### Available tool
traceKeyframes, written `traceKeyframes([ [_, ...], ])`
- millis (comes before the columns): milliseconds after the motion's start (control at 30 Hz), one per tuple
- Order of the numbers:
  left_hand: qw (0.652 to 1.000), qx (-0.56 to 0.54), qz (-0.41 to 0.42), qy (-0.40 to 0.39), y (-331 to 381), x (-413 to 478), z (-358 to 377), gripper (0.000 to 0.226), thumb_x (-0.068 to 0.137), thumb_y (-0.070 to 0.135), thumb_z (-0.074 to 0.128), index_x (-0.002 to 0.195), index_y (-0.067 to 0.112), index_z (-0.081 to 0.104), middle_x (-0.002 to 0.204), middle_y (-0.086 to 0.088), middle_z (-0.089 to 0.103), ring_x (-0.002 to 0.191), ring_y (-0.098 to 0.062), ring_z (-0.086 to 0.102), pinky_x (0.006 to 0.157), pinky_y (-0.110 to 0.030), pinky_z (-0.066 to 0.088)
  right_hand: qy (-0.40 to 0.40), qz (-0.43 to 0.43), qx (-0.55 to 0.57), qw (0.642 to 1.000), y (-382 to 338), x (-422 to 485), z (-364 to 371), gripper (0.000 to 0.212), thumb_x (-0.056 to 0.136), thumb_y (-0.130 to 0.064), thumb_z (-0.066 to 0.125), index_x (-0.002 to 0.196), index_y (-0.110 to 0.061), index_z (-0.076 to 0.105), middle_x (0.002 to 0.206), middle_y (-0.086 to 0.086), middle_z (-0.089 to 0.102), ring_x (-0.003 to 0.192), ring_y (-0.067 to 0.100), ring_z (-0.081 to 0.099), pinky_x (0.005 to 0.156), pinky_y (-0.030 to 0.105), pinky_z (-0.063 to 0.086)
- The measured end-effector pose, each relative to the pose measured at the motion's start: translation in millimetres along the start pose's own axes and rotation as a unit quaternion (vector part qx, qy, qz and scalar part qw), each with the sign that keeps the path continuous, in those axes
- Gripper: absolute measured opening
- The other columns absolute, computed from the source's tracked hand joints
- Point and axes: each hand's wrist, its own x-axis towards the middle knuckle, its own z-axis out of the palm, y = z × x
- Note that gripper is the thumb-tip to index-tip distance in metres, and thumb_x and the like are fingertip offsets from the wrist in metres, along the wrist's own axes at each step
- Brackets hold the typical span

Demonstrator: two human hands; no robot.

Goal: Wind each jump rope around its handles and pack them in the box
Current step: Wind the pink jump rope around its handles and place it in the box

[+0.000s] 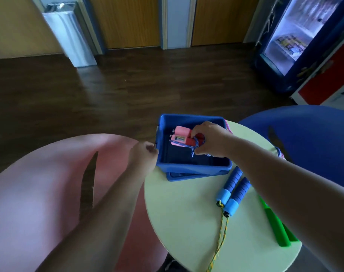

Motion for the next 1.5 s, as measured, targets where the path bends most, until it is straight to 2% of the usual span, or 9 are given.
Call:
traceKeyframes([
  [133,0.995,-0.073,-0.058,-0.027,23.1,-19.1,-8.9,0.013,0.086,0.013,0.076,0.087,0.022,0.068,0.088,-0.013,0.075,0.074,-0.034,0.077,0.066,-0.051,0.065,-0.011,0.086,0.047,0.995,-12.5,32.7,28.3,0.042,0.072,-0.038,0.086,0.106,-0.025,0.066,0.096,0.004,0.071,0.078,0.023,0.067,0.067,0.035,0.059],
  [233,0.990,-0.089,-0.081,-0.078,24.5,-22.8,-8.4,0.021,0.088,0.005,0.077,0.099,0.012,0.061,0.087,-0.016,0.075,0.068,-0.034,0.077,0.065,-0.050,0.065,-0.013,0.131,0.071,0.989,-25.3,51.2,58.9,0.045,0.074,-0.043,0.084,0.109,-0.023,0.062,0.095,0.005,0.069,0.071,0.025,0.068,0.062,0.037,0.062],
  [433,0.988,-0.110,-0.073,-0.078,21.7,-23.4,-10.7,0.022,0.087,0.006,0.079,0.098,0.014,0.062,0.086,-0.014,0.071,0.068,-0.034,0.077,0.063,-0.049,0.065,-0.043,0.188,0.091,0.977,-38.1,72.0,104.8,0.062,0.086,-0.056,0.070,0.133,-0.022,0.047,0.115,0.013,0.061,0.092,0.035,0.065,0.071,0.037,0.056],
  [633,0.982,-0.162,-0.069,-0.070,22.9,-22.8,-10.2,0.021,0.085,0.002,0.081,0.098,0.011,0.068,0.093,-0.013,0.072,0.080,-0.026,0.078,0.067,-0.046,0.066,-0.097,0.165,0.079,0.978,-23.4,75.4,94.2,0.047,0.088,-0.027,0.066,0.132,-0.017,0.052,0.115,0.009,0.066,0.091,0.027,0.061,0.070,0.032,0.047],
  [767,0.976,-0.189,-0.078,-0.070,22.6,-19.3,-8.1,0.022,0.082,-0.002,0.083,0.094,0.011,0.070,0.093,-0.016,0.073,0.080,-0.029,0.078,0.065,-0.043,0.065,-0.082,0.156,0.062,0.982,-24.9,83.5,102.0,0.051,0.087,-0.030,0.075,0.132,-0.024,0.053,0.114,0.009,0.061,0.088,0.030,0.061,0.065,0.032,0.047],
  [1000,0.967,-0.222,-0.104,-0.068,17.3,-17.7,-9.0,0.021,0.083,-0.006,0.080,0.097,0.005,0.069,0.091,-0.020,0.074,0.069,-0.028,0.076,0.065,-0.042,0.063,-0.084,0.174,0.007,0.981,-33.5,97.5,119.0,0.074,0.094,-0.016,0.067,0.154,-0.035,0.027,0.129,0.017,0.045,0.097,0.039,0.062,0.075,0.041,0.057],
  [1200,0.965,-0.230,-0.105,-0.073,20.0,-19.5,-9.9,0.022,0.083,-0.005,0.081,0.100,0.003,0.070,0.088,-0.017,0.075,0.072,-0.031,0.077,0.067,-0.045,0.064,-0.115,0.118,0.105,0.981,-17.1,84.6,89.7,0.073,0.073,-0.055,0.085,0.135,-0.034,0.054,0.121,0.004,0.060,0.102,0.028,0.060,0.080,0.034,0.048],
  [1300,0.962,-0.238,-0.112,-0.076,22.3,-22.1,-11.1,0.022,0.083,-0.006,0.080,0.101,0.002,0.069,0.086,-0.016,0.075,0.070,-0.029,0.076,0.064,-0.041,0.063,-0.143,0.066,0.109,0.981,-10.3,72.1,80.4,0.083,0.056,-0.059,0.089,0.131,-0.049,0.056,0.121,0.000,0.057,0.104,0.023,0.059,0.090,0.036,0.053],
  [1500,0.959,-0.240,-0.131,-0.074,23.9,-27.9,-9.0,0.022,0.084,-0.008,0.078,0.100,0.002,0.067,0.089,-0.018,0.073,0.064,-0.025,0.073,0.061,-0.038,0.062,-0.115,0.076,0.002,0.990,-24.3,68.2,99.7,0.055,0.093,-0.029,0.062,0.138,-0.057,0.046,0.129,0.005,0.032,0.080,0.028,0.051,0.080,0.035,0.051],
])
